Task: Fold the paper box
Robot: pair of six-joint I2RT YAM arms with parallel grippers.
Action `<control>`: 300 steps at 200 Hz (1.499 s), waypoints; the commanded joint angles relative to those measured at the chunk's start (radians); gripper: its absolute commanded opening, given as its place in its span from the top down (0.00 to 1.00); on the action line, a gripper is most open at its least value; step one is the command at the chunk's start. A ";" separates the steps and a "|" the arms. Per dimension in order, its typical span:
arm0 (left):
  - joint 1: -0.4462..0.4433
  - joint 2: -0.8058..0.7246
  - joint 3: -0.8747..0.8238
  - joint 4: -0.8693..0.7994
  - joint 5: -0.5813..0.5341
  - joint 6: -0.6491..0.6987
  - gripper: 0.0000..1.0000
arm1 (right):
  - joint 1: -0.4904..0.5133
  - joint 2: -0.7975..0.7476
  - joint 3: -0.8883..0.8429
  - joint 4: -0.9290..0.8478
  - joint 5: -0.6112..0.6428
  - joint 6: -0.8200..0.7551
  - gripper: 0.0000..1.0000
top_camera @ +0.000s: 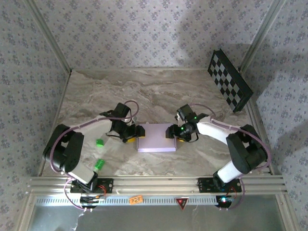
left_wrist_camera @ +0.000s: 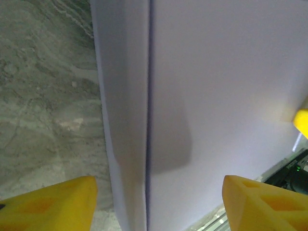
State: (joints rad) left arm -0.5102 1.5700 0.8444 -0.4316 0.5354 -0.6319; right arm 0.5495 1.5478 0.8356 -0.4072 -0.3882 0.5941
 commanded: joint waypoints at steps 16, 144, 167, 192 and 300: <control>0.004 0.021 0.051 0.074 0.039 -0.021 0.46 | 0.017 0.039 0.064 0.059 -0.062 0.012 0.44; 0.463 0.143 0.387 -0.116 -0.100 0.201 0.45 | 0.145 0.503 0.662 0.424 -0.009 0.144 0.50; 0.537 0.225 0.474 -0.101 -0.122 0.209 0.45 | 0.173 0.639 0.824 0.508 0.025 0.168 0.51; 0.603 0.332 0.567 -0.064 -0.141 0.202 0.44 | 0.193 0.787 1.009 0.554 0.055 0.189 0.52; 0.723 0.669 0.961 -0.131 -0.170 0.208 0.42 | 0.240 1.244 1.622 0.441 0.112 0.217 0.50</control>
State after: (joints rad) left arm 0.2260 2.2024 1.7378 -0.4980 0.3012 -0.4301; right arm 0.7341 2.7701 2.4004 0.0265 -0.2493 0.8043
